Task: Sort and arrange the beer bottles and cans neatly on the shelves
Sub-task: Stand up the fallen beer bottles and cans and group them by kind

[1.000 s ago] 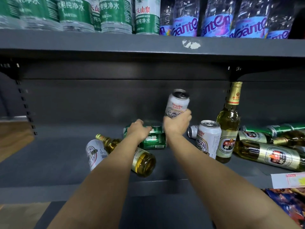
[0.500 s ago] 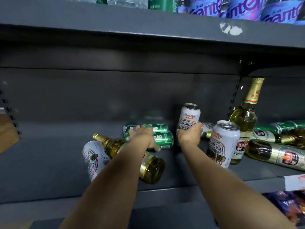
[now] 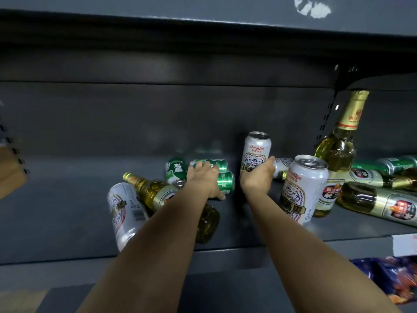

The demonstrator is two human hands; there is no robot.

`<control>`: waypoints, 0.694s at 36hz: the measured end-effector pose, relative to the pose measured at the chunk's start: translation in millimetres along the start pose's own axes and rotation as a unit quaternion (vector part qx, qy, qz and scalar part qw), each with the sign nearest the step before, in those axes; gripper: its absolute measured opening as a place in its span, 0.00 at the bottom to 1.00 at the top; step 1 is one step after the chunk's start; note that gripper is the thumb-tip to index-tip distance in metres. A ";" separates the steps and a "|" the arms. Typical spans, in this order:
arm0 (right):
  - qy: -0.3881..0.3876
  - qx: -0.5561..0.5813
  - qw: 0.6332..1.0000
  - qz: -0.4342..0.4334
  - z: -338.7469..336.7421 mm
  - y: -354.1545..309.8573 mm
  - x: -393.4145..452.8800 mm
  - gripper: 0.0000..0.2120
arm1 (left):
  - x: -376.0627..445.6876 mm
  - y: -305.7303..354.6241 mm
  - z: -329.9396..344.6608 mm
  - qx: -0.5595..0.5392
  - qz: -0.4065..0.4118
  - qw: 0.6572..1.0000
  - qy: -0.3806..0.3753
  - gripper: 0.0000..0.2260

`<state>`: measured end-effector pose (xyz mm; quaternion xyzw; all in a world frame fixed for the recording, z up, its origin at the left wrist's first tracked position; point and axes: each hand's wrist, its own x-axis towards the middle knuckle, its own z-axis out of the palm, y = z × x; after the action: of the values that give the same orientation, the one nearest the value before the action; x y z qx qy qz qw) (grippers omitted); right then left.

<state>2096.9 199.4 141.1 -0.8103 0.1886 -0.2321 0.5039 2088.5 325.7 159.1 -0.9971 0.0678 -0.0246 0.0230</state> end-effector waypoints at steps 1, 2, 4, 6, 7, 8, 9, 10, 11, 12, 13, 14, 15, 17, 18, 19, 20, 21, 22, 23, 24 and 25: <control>0.010 -0.002 1.000 -0.012 -0.7 -0.9 -4.7 0.42 | 0.6 3.3 0.8 0.014 -0.001 1.000 -0.001 0.38; 0.031 -0.007 0.999 -0.038 -1.9 -2.4 -10.8 0.41 | 1.9 6.0 1.6 0.025 -0.006 1.000 0.001 0.37; 0.093 -0.017 0.988 -0.121 -2.6 -4.2 -22.7 0.37 | 4.2 9.4 2.1 0.035 -0.020 0.999 0.008 0.35; 0.129 -0.040 0.971 -0.197 -1.2 -3.9 -33.0 0.32 | 4.8 10.3 1.2 0.024 -0.037 0.999 0.011 0.33; 0.130 -0.052 0.966 -0.216 -1.2 -3.2 -37.1 0.29 | 4.7 9.6 0.8 0.009 -0.046 0.999 0.016 0.33; 0.126 -0.062 0.964 -0.224 -2.3 -2.6 -40.1 0.27 | 4.6 8.5 0.7 -0.014 -0.054 0.998 0.023 0.34; 0.122 -0.072 0.964 -0.227 -4.3 -1.6 -42.2 0.25 | 4.6 7.4 0.1 -0.041 -0.062 0.997 0.033 0.34; 0.117 -0.082 0.962 -0.232 -5.8 -0.2 -43.5 0.24 | 4.3 6.1 -0.9 -0.071 -0.068 0.994 0.043 0.35; 0.111 -0.086 0.960 -0.242 -7.1 1.6 -44.6 0.23 | 4.2 5.1 -2.2 -0.100 -0.073 0.991 0.055 0.34; 0.100 -0.081 0.958 -0.255 -8.1 3.2 -45.4 0.22 | 3.6 4.2 -4.1 -0.130 -0.079 0.986 0.065 0.33; 0.086 -0.068 0.958 -0.265 -8.7 4.5 -46.2 0.21 | 2.7 3.6 -6.0 -0.161 -0.086 0.980 0.073 0.32; 0.065 -0.050 0.960 -0.269 -9.3 5.4 -47.1 0.20 | 1.2 3.3 -7.9 -0.192 -0.093 0.974 0.078 0.32; 0.042 -0.033 0.963 -0.265 -9.5 6.1 -48.0 0.18 | -0.2 2.9 -9.4 -0.221 -0.098 0.967 0.082 0.32; -0.005 -0.014 0.969 -0.246 -8.5 7.7 -49.4 0.16 | -3.8 1.4 -11.0 -0.277 -0.097 0.952 0.089 0.31; -0.022 -0.010 0.970 -0.241 -7.4 8.6 -50.1 0.16 | -5.7 0.1 -11.3 -0.302 -0.092 0.944 0.091 0.30; -0.039 -0.007 0.971 -0.238 -6.5 8.8 -51.3 0.18 | -7.6 -2.1 -11.7 -0.322 -0.085 0.939 0.091 0.28; -0.058 -0.006 0.971 -0.232 -5.0 8.3 -52.9 0.21 | -9.7 -4.7 -12.2 -0.331 -0.077 0.936 0.090 0.25; -0.079 -0.008 0.971 -0.224 -4.4 6.5 -55.0 0.25 | -11.5 -7.8 -12.5 -0.333 -0.068 0.936 0.088 0.22; -0.096 -0.007 0.972 -0.213 -3.7 3.6 -56.6 0.30 | -12.7 -11.1 -12.5 -0.330 -0.056 0.938 0.086 0.20; -0.111 -0.001 0.974 -0.197 -3.2 -0.4 -57.6 0.34 | -13.2 -14.2 -12.4 -0.321 -0.042 0.942 0.087 0.19; -0.121 0.009 0.977 -0.176 -2.2 -5.2 -57.3 0.37 | -14.5 -16.4 -13.3 -0.304 -0.027 0.948 0.088 0.20; -0.130 0.019 0.979 -0.154 -0.9 -9.9 -55.9 0.39 | -15.5 -18.2 -14.2 -0.281 -0.016 0.955 0.089 0.22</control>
<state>2051.2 233.1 139.9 -0.8433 -0.0102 -0.2027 0.4977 2074.9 345.3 173.4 -0.9579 0.0580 -0.0936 -0.2651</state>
